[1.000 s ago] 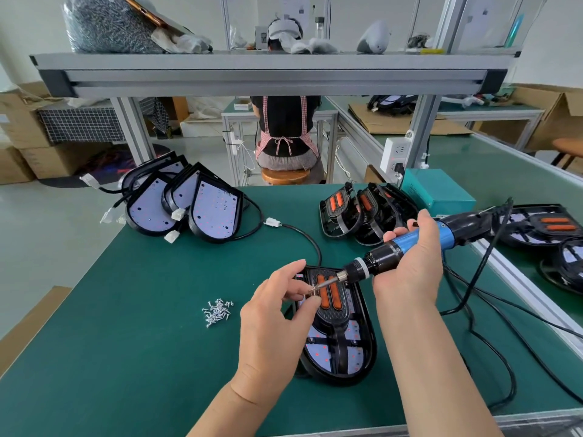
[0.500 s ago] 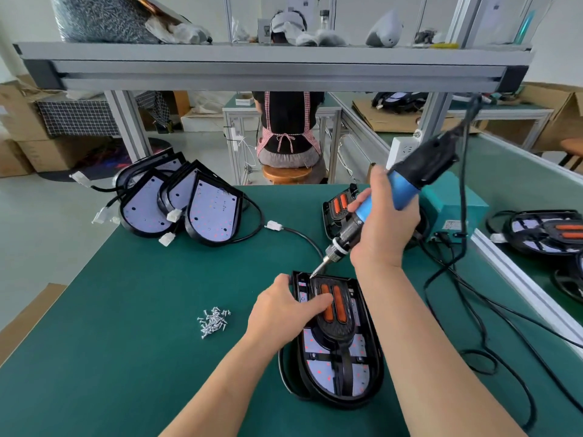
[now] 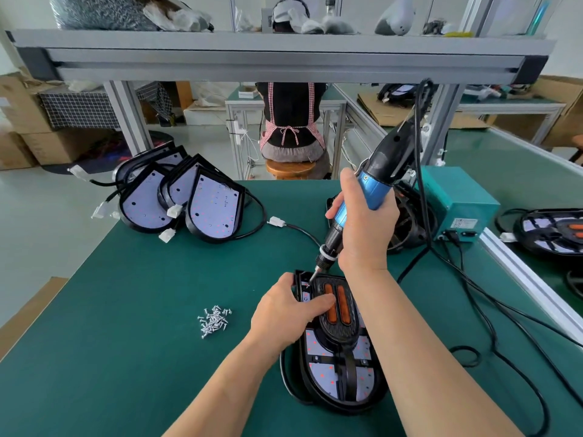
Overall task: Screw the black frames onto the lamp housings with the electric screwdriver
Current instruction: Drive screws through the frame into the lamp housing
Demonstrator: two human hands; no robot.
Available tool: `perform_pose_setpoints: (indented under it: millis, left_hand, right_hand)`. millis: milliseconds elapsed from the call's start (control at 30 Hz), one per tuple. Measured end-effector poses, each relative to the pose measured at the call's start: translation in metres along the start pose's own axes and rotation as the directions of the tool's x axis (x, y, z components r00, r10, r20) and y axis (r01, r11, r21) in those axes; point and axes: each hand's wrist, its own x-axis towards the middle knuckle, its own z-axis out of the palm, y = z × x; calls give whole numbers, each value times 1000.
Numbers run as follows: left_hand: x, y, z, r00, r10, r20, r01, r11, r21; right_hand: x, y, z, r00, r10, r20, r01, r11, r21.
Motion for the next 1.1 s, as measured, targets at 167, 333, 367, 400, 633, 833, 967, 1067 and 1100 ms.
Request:
perform_pose_setpoints:
  millis: [167, 333, 367, 400, 633, 833, 967, 1067, 1100]
  left_hand:
    - [0, -1, 1, 1000, 1, -3, -1, 1000, -28]
    - [1, -2, 1, 1000, -1, 1, 1, 999, -39]
    - [1, -3, 1, 1000, -2, 2, 2, 999, -43]
    - [1, -3, 1, 1000, -1, 2, 1, 999, -47]
    - [4, -6, 1, 1000, 11, -3, -11, 998, -61]
    - [6, -9, 2, 1000, 22, -11, -23, 996, -81]
    - [8, -12, 2, 1000, 22, -15, -23, 996, -80]
    - [9, -13, 3, 999, 21, -27, -23, 997, -78]
    - [9, -13, 3, 999, 18, -30, -20, 997, -78]
  right_hand:
    - [-3, 3, 1, 1000, -2, 23, 3, 1000, -12]
    - [-4, 5, 4, 998, -6, 62, 9, 999, -49]
    - [-4, 5, 4, 998, -8, 63, 11, 998, -57]
    - [-4, 5, 5, 998, -9, 64, 13, 998, -64]
    - [-3, 7, 3, 998, -5, 56, 9, 997, -78]
    - [-4, 7, 4, 997, 6, 80, 0, 997, -80]
    - [-6, 8, 5, 990, 14, 138, -4, 997, -72]
    - [-5, 8, 7, 983, 14, 184, -2, 998, -68]
    - [-6, 8, 8, 980, 11, 197, 3, 998, -69]
